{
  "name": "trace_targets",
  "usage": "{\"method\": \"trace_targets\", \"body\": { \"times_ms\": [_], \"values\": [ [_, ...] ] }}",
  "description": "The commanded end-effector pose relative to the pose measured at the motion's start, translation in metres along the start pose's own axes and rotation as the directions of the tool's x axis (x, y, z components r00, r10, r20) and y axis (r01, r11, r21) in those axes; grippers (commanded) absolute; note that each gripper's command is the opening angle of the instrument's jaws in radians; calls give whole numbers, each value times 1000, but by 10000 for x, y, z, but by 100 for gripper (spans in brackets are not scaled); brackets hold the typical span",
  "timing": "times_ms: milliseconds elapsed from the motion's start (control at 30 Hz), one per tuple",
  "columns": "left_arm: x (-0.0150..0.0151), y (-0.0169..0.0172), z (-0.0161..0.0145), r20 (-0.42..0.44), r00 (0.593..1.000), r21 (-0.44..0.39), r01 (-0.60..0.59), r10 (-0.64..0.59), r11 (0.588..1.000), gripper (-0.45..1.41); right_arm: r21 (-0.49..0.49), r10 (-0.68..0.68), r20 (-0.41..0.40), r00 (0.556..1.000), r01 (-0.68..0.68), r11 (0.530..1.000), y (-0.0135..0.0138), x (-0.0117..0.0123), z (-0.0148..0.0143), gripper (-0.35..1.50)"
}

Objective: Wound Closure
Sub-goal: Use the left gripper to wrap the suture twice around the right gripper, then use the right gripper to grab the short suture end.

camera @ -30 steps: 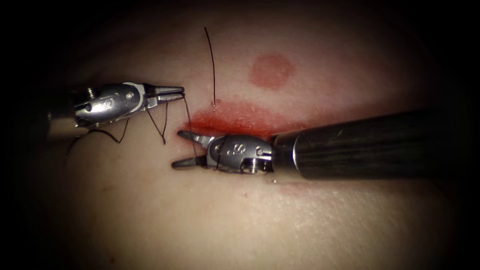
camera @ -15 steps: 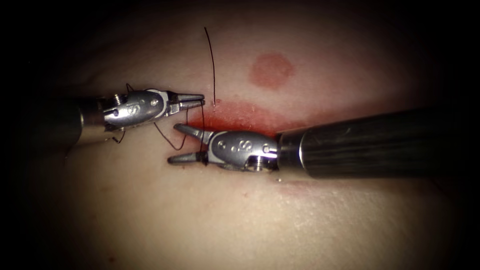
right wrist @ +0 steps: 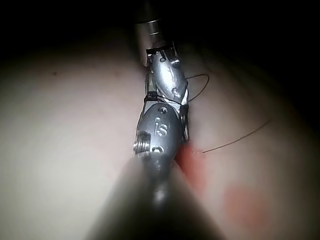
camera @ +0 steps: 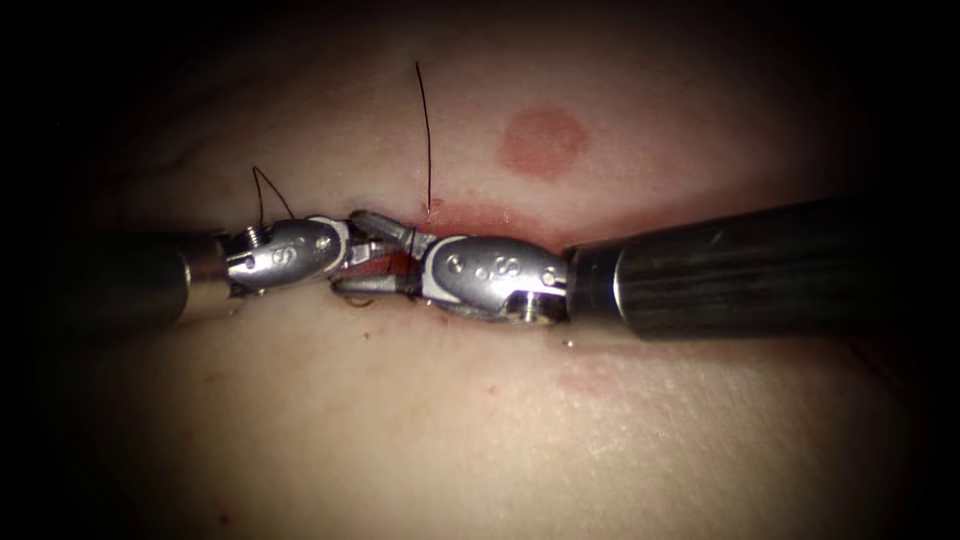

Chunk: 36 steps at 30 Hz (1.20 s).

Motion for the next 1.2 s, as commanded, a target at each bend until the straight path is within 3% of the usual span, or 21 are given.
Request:
{"method": "trace_targets", "body": {
  "times_ms": [33,233,500,800,1200],
  "values": [
    [-5,2,8,-2,1000,-1,1,-1,1000,-35,-28,4,-3,1000,-4,1000,5,-6,-2,79],
    [-8,8,9,-5,1000,-5,7,-7,1000,-35,-129,4,14,1000,-2,992,17,-14,-9,81],
    [-3,13,9,-7,1000,-7,9,-9,1000,-35,-265,15,75,997,6,964,28,-26,1,84],
    [13,16,7,-5,1000,-7,20,-20,1000,-35,-451,64,165,984,17,892,44,-41,12,96],
    [18,9,5,-8,999,-14,32,-32,999,-35,-546,86,214,973,46,837,62,-54,21,99]
  ]
}}
